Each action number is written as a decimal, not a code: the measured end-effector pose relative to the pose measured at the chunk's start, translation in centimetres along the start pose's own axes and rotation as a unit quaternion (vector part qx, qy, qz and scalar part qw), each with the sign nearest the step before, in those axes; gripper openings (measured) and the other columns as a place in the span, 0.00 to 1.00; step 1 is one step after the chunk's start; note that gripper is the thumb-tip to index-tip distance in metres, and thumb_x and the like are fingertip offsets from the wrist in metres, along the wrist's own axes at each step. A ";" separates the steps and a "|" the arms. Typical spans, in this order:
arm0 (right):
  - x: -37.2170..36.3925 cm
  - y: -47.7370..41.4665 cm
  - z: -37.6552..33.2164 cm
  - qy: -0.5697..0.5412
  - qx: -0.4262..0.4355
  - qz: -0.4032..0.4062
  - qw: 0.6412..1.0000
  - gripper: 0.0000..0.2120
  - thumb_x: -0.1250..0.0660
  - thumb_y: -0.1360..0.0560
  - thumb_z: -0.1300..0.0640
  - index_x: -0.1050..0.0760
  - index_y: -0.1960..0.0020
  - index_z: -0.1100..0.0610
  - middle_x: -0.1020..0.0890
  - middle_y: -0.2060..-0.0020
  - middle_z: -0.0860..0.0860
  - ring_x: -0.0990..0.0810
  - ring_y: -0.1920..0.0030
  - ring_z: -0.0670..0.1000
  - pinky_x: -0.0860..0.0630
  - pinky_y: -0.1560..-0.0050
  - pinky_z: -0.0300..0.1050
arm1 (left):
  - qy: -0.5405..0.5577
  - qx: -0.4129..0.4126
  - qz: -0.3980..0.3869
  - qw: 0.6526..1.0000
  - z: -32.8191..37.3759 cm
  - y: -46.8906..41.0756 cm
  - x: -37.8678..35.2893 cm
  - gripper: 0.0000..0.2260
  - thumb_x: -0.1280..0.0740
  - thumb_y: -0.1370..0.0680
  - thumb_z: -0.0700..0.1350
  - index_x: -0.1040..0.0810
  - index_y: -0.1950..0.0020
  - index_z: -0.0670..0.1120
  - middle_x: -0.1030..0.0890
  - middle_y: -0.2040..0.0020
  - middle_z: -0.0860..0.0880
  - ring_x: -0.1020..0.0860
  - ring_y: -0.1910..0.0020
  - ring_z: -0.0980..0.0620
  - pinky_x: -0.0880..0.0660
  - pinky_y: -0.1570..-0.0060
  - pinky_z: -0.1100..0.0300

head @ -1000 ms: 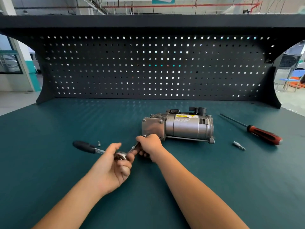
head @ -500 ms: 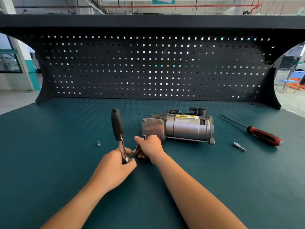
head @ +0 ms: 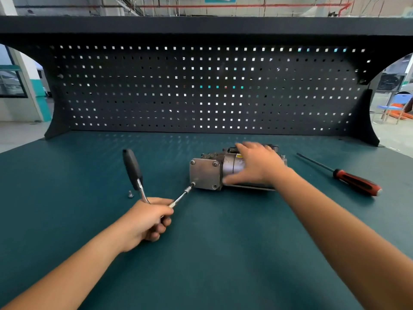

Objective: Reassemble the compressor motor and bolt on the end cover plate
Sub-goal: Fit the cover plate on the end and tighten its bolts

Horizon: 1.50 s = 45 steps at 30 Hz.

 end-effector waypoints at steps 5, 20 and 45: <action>-1.9 -1.4 0.6 0.146 0.022 -0.065 0.987 0.57 0.27 0.42 0.31 0.51 0.26 0.56 0.33 0.33 0.56 0.35 0.32 0.58 0.40 0.32 0.56 | -0.077 -0.035 0.010 0.996 0.3 -0.2 -0.2 0.13 0.40 0.24 0.35 0.24 0.46 0.50 0.29 0.78 0.51 0.34 0.82 0.56 0.41 0.81 0.69; -2.8 -2.6 1.2 0.129 0.097 0.037 0.986 0.41 0.28 0.38 0.36 0.37 0.35 0.57 0.25 0.44 0.54 0.26 0.45 0.56 0.29 0.48 0.48 | -0.284 -0.115 0.012 0.952 2.5 -1.1 -0.9 0.10 0.44 0.27 0.33 0.29 0.55 0.47 0.30 0.80 0.53 0.34 0.83 0.55 0.39 0.80 0.69; -3.0 -2.6 2.2 0.119 0.116 0.057 0.984 0.47 0.29 0.40 0.33 0.40 0.29 0.54 0.25 0.39 0.51 0.25 0.42 0.56 0.29 0.46 0.46 | 0.204 0.024 -0.062 0.977 -0.3 -0.1 -1.2 0.11 0.41 0.24 0.34 0.23 0.46 0.40 0.30 0.76 0.49 0.35 0.83 0.56 0.35 0.81 0.67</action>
Point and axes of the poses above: each hand's wrist, its own y-axis away from the middle knuckle, its own x-axis out of the back of the hand, z = x × y, the point moved 2 cm from there along -y, towards the middle knuckle
